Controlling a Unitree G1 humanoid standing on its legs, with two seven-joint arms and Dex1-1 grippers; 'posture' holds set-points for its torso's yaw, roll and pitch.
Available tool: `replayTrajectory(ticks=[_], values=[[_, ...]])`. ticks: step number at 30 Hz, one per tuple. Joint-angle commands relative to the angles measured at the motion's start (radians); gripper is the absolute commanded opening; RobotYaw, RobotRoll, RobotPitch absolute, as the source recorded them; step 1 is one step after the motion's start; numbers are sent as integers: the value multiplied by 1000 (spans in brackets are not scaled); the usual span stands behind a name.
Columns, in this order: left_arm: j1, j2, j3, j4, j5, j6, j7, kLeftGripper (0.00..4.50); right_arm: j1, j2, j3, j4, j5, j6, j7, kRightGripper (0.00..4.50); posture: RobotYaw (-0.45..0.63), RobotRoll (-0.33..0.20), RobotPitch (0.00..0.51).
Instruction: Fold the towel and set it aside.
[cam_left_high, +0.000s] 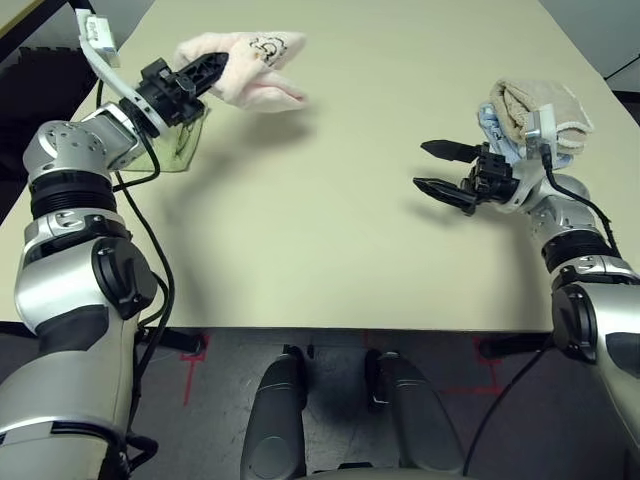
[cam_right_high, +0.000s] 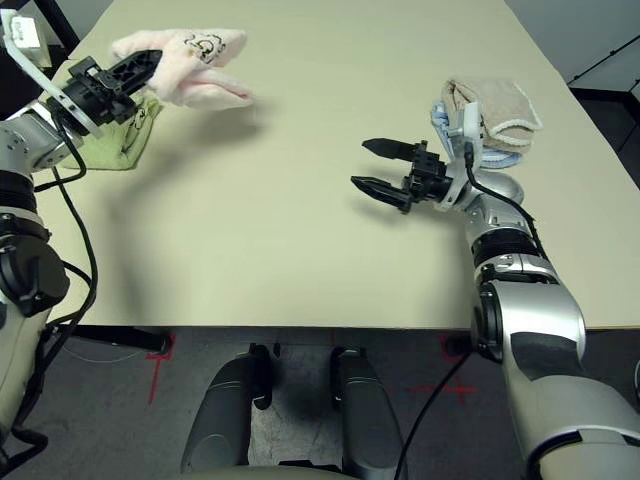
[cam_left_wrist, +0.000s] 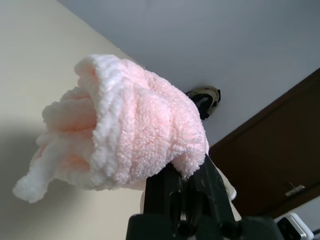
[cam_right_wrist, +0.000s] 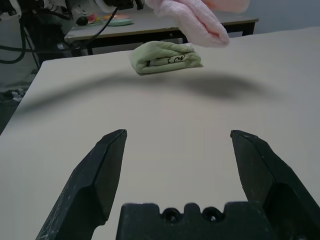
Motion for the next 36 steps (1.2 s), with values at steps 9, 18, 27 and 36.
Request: replayTrajectory(ticks=[9, 18, 27, 36], values=[[-33, 65, 40, 198, 115, -519, 200, 15, 26, 0, -16, -55, 6, 18, 13, 4500, -28, 0, 202], [34, 85, 44, 234, 171, -679, 306, 15, 37, -5, -18, -75, 7, 30, 7, 4500, -30, 0, 203], [55, 68, 64, 249, 164, -702, 274, 15, 41, -14, -16, -91, 8, 41, 14, 4500, -46, 0, 209], [52, 53, 73, 251, 170, -705, 234, 15, 62, -20, -19, -125, 14, 56, 10, 4500, -64, 0, 208]])
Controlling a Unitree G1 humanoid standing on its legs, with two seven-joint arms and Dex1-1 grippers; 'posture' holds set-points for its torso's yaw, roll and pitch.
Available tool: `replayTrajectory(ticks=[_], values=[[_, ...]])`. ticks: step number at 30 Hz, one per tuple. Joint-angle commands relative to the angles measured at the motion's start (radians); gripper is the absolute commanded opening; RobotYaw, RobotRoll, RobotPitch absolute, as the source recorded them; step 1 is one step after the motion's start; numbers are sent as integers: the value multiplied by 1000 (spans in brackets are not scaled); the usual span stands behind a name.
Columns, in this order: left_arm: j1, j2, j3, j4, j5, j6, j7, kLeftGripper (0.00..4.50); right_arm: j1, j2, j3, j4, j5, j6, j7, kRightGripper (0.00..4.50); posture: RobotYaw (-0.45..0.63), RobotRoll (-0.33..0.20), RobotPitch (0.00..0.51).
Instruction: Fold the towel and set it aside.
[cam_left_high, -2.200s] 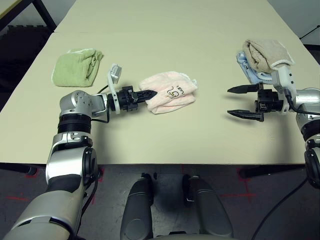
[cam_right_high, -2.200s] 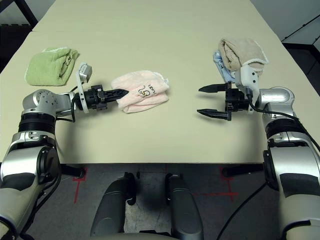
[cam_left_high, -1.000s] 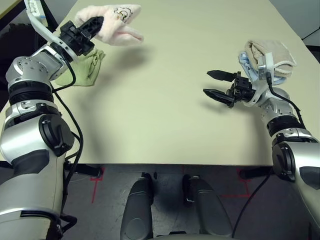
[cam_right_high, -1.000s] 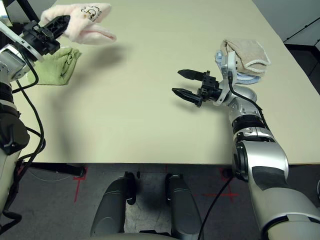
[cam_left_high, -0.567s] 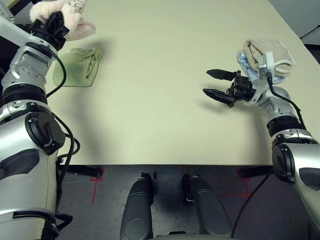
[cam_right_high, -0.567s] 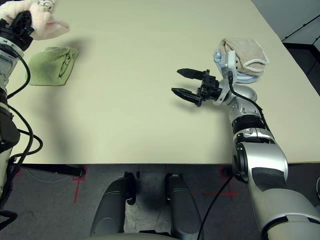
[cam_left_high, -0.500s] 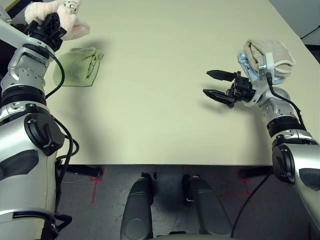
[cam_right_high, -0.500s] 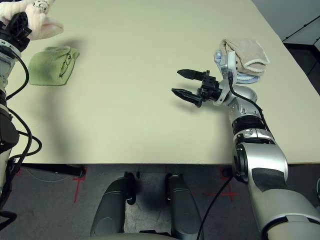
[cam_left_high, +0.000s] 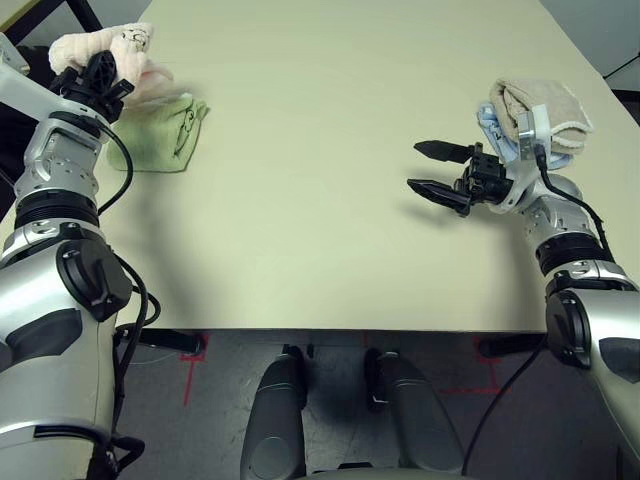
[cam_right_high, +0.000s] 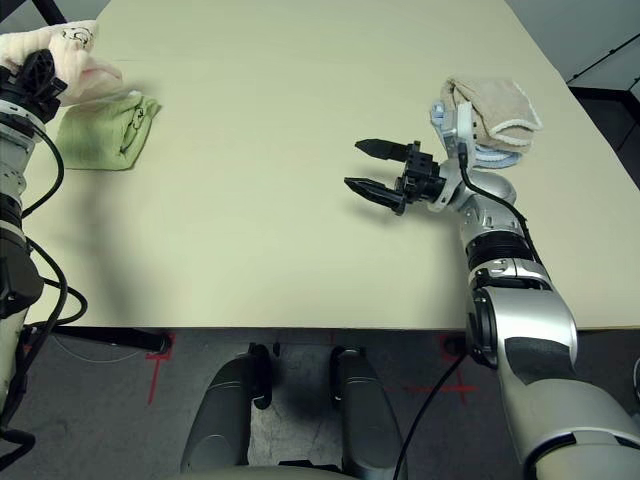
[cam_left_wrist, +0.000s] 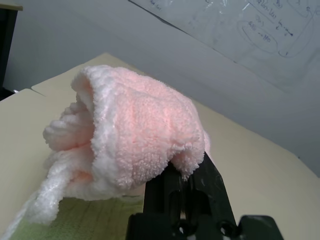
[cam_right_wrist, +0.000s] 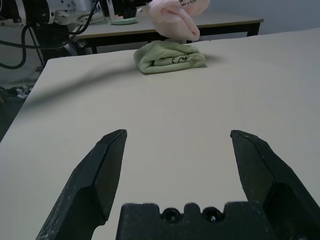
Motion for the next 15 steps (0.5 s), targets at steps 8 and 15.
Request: replayTrajectory(ticks=[8, 15], values=[[89, -10, -29, 19, 45, 4, -40, 15, 20, -20, -15, -44, 19, 24, 9, 4500, -74, 0, 215], [178, -32, -24, -22, 33, 39, -10, 15, 13, -20, -11, -42, 17, 22, 8, 4500, -60, 0, 204]])
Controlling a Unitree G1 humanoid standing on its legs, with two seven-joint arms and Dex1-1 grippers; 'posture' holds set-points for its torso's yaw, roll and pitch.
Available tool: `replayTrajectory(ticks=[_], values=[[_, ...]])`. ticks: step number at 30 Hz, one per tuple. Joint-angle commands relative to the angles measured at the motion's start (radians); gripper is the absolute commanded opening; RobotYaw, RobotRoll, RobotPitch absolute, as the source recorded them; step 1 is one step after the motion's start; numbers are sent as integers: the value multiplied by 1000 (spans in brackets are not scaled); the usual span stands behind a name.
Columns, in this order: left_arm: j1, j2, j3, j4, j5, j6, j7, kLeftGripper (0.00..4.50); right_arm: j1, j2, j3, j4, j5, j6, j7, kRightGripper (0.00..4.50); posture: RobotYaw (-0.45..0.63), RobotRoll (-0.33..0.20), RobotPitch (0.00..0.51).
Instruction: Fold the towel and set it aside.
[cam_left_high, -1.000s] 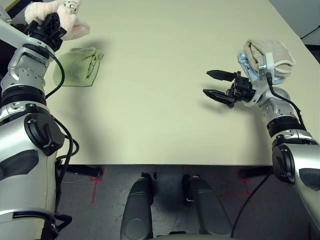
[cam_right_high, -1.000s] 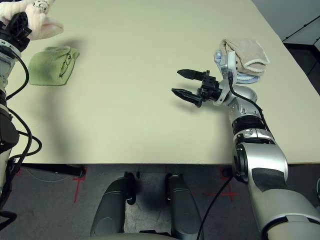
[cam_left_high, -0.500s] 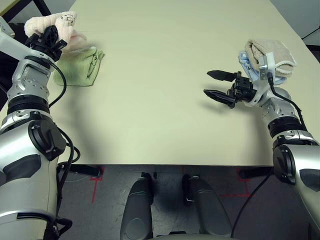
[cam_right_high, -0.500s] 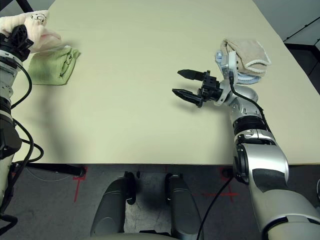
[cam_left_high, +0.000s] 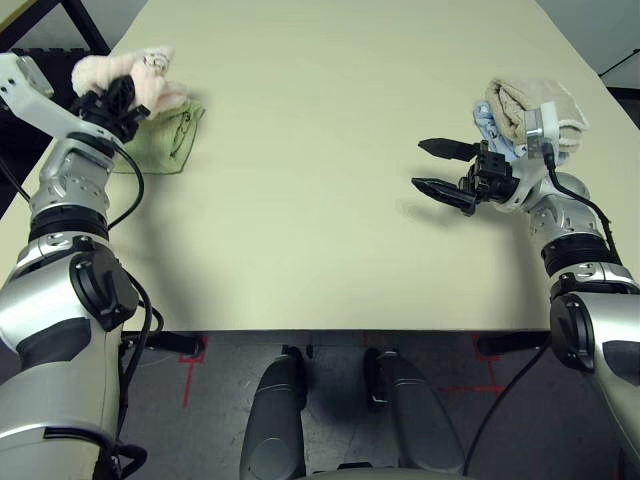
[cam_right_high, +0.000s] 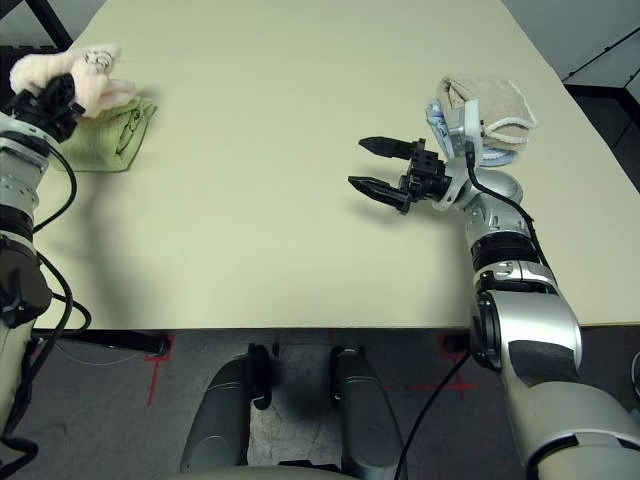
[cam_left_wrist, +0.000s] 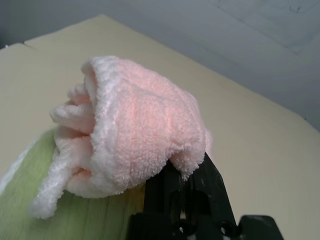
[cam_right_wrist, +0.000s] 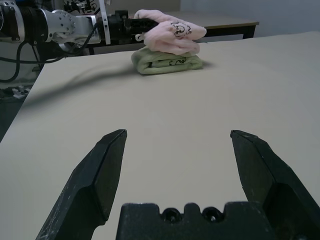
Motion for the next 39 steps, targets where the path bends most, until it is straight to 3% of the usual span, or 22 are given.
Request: replayTrajectory(ticks=[1, 9, 17, 21, 30, 35, 39], values=[[42, -7, 4, -25, -2, 35, 18, 15, 8, -4, -10, -6, 3, 1, 6, 4500, -58, 0, 202], [203, 41, -16, -234, -15, 221, -8, 15, 8, -1, -9, -5, 3, -5, 6, 4500, -56, 0, 195], [258, 43, 110, -456, -189, 574, 90, 15, 5, 7, -3, 12, -6, -19, 8, 4500, -27, 0, 190], [251, 32, 124, -486, -212, 637, 142, 1158, 2, 16, -1, 13, -8, -23, 7, 4500, -28, 0, 188], [272, 25, 127, -508, -243, 791, 223, 4452, 13, 8, -6, 6, -5, -28, 9, 4500, -37, 0, 187], [331, 65, 100, -595, -262, 946, 174, 4452, 12, 12, -6, 8, -6, -30, 2, 4500, -34, 0, 187], [410, 152, 33, -775, -303, 1084, 46, 4452, 3, 23, -11, 18, -3, -32, -13, 4500, -16, 0, 183]])
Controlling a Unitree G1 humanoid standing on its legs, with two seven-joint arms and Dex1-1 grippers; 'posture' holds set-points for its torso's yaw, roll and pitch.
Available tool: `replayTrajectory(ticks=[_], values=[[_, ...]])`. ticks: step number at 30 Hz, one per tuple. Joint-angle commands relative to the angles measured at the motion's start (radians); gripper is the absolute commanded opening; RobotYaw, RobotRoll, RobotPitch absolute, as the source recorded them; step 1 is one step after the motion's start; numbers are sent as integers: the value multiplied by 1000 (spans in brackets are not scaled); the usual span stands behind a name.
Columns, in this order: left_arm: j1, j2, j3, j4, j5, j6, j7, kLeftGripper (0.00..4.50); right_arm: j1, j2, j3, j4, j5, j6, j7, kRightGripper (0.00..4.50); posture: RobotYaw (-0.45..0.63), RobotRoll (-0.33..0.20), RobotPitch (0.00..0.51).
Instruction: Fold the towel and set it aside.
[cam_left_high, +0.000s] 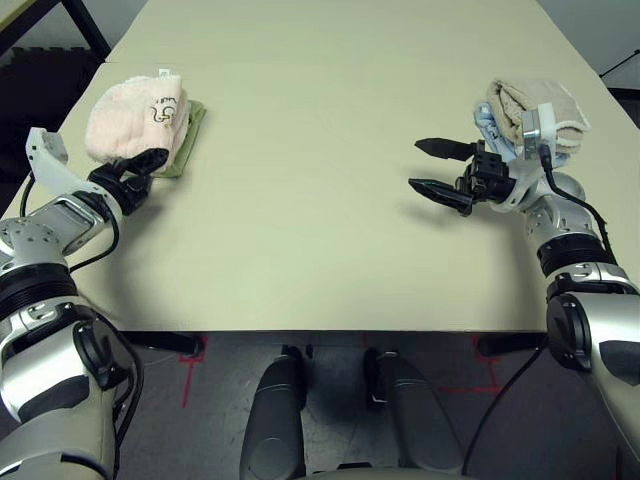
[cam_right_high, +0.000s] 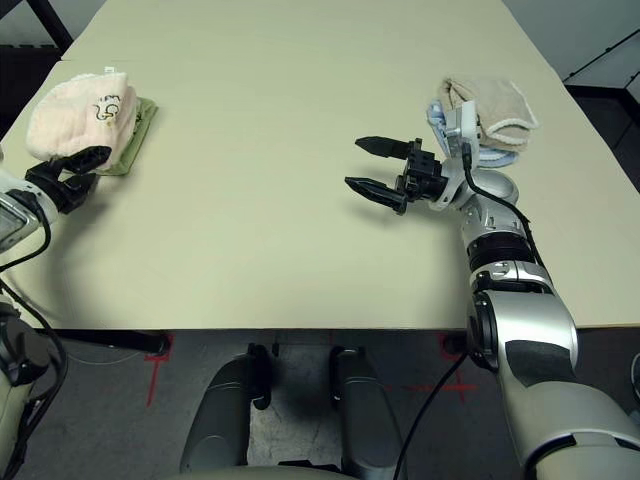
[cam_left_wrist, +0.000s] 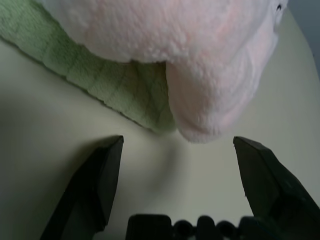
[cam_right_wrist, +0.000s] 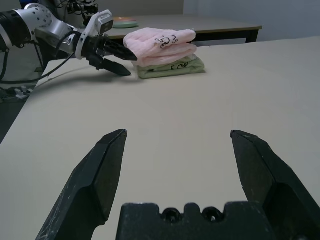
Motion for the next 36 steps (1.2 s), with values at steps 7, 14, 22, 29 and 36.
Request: replayTrajectory(ticks=[7, 14, 22, 29, 36], values=[[213, 138, -122, -576, -90, 73, -259, 4452, -19, 63, -35, 40, -21, 10, -286, 4500, 8, 0, 175], [208, -178, -123, -558, 143, -472, 7, 4452, 10, 227, -91, 60, -56, -120, -806, 4500, 23, 0, 166], [41, -287, -267, -143, 413, -939, 127, 4452, -100, 200, -66, 193, -173, -119, -1159, 4500, 13, 0, 170], [-8, -280, -351, 131, 530, -1196, 106, 4452, -97, 164, -94, 247, -187, -100, -1217, 4500, -31, 0, 158], [18, -321, -377, 172, 488, -1361, -74, 4452, -54, 151, -138, 252, -173, -129, -1251, 4500, -39, 0, 161]])
